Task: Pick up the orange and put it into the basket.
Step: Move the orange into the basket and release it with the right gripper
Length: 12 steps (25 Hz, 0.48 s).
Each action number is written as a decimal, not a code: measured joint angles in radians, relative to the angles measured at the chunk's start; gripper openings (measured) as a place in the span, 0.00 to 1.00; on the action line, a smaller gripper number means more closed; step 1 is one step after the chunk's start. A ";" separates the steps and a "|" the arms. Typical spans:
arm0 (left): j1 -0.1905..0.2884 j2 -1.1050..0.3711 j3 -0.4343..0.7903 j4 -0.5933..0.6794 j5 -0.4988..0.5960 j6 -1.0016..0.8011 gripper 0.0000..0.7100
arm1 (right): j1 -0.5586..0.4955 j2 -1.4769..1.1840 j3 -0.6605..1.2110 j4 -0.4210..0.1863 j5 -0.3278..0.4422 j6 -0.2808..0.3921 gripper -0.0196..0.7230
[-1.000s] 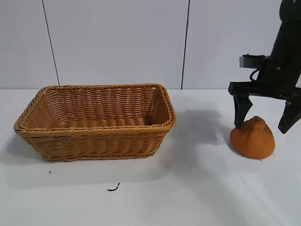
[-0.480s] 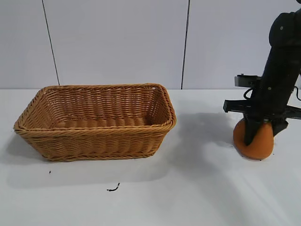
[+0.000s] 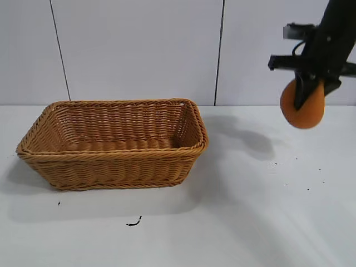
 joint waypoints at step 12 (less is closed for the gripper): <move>0.000 0.000 0.000 0.000 0.000 0.000 0.94 | 0.307 0.004 -0.019 0.002 -0.092 0.044 0.13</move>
